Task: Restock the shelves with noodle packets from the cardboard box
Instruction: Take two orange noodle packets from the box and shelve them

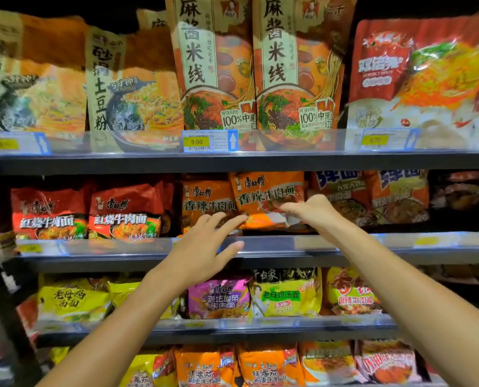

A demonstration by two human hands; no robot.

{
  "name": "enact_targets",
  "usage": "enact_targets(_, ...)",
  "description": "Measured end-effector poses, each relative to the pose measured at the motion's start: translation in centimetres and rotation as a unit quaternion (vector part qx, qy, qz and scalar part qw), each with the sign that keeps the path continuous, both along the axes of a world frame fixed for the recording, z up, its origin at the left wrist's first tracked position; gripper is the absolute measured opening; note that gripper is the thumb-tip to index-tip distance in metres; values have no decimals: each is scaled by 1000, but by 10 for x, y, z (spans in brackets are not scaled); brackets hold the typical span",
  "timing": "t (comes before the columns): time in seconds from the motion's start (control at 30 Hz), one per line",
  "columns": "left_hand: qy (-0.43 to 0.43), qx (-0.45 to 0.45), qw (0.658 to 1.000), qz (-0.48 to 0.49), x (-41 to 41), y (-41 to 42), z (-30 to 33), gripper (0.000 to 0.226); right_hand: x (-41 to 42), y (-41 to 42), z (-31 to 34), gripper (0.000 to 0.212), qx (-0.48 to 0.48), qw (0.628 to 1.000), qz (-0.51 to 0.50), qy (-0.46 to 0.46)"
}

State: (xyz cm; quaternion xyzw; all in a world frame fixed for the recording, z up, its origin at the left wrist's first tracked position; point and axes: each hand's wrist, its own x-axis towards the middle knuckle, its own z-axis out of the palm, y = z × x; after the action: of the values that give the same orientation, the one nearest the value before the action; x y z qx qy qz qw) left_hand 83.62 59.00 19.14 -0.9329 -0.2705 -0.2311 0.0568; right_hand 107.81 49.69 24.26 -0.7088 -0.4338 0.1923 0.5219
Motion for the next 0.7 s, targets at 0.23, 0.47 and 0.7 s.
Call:
enact_targets(0.23,98,10,992,80,19,-1,3,63,2,6,0,56,-96,964,-97,-226)
enact_targets(0.47,92,55,989,102,21,6,-4,78,-2,-6,-13,54,-34,906,-222,-359)
enact_targets(0.7,105,50,986,116,4,10,-5,86,-32,-9,-30,45,-28,840,-83,-536)
